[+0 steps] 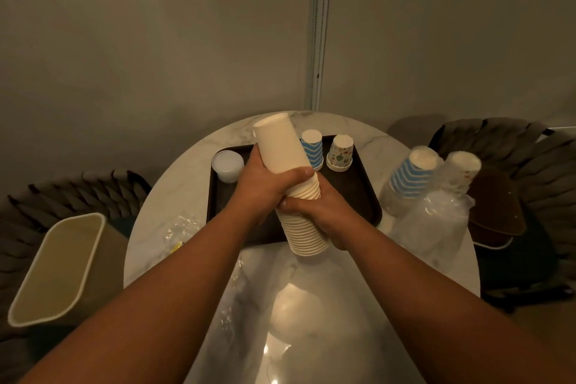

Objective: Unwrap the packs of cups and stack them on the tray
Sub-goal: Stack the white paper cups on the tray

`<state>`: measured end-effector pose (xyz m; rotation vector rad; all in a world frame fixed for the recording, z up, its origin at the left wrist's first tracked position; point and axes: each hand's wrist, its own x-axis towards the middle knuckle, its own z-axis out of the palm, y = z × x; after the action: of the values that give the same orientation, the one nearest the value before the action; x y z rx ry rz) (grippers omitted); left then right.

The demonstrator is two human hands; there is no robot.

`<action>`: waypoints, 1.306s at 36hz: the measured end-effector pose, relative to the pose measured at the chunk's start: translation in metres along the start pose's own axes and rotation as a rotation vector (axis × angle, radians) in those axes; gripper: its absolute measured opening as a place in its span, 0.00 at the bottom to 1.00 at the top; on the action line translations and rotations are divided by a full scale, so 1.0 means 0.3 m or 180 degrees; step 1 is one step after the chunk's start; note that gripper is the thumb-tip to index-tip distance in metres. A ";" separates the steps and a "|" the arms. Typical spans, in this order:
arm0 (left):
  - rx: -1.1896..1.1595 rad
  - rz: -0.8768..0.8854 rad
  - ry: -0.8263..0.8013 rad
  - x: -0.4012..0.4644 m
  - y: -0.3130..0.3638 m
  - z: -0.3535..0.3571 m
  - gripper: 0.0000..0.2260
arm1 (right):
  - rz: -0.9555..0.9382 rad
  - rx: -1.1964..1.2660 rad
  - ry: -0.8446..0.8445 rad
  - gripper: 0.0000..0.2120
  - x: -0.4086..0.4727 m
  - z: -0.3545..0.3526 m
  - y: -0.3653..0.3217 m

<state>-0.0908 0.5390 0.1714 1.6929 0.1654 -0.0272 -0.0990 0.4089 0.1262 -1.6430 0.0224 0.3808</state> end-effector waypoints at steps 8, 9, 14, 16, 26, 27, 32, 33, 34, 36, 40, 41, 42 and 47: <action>-0.0182 0.0060 0.0145 -0.010 0.009 0.027 0.29 | -0.0070 0.0001 0.0178 0.31 -0.026 -0.030 -0.019; -0.0201 0.0089 0.0234 -0.008 0.009 0.034 0.29 | -0.0089 -0.0016 0.0219 0.31 -0.027 -0.031 -0.023; -0.0206 0.0125 0.0719 0.004 0.011 0.068 0.32 | -0.0153 -0.0183 0.0464 0.30 -0.044 -0.032 -0.040; -0.0228 0.0074 0.0901 0.006 0.010 0.079 0.35 | -0.0192 -0.0279 0.0513 0.29 -0.049 -0.033 -0.044; -0.0223 -0.0308 0.1586 0.005 -0.001 0.104 0.36 | -0.0214 -0.1241 0.0777 0.34 -0.066 -0.014 -0.058; -0.0216 -0.0315 0.1619 0.005 -0.002 0.106 0.35 | -0.0219 -0.1307 0.0801 0.36 -0.070 -0.013 -0.058; -0.0183 -0.0233 0.1693 0.009 0.002 0.084 0.32 | -0.0089 -0.1191 0.0796 0.36 -0.067 -0.019 -0.002; -0.0293 -0.0200 0.1721 0.022 0.006 0.065 0.31 | -0.0010 -0.1099 0.0786 0.35 -0.069 -0.023 0.018; -0.0382 -0.0144 0.1754 0.038 0.014 0.044 0.30 | 0.0072 -0.0985 0.0773 0.34 -0.073 -0.025 0.037; -0.0408 -0.0003 0.1778 0.084 0.032 -0.005 0.29 | 0.0214 -0.0692 0.0753 0.31 -0.076 -0.028 0.072; 0.0044 0.0302 0.1670 0.194 0.072 -0.097 0.27 | 0.0467 0.0015 0.0649 0.27 -0.045 -0.029 0.104; 0.0186 0.0387 0.1612 0.226 0.074 -0.117 0.29 | 0.0528 0.0275 0.0589 0.27 -0.035 -0.032 0.106; 0.0330 0.0461 0.1539 0.256 0.076 -0.133 0.30 | 0.0585 0.0572 0.0518 0.27 -0.024 -0.037 0.110; 0.0751 0.0599 0.1051 0.408 0.034 -0.146 0.34 | 0.0818 0.1681 0.0347 0.32 0.034 -0.064 0.146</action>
<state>0.0281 0.5925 0.1730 1.9342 0.2563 0.3885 -0.0955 0.3874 0.0826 -1.1359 0.3881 0.4365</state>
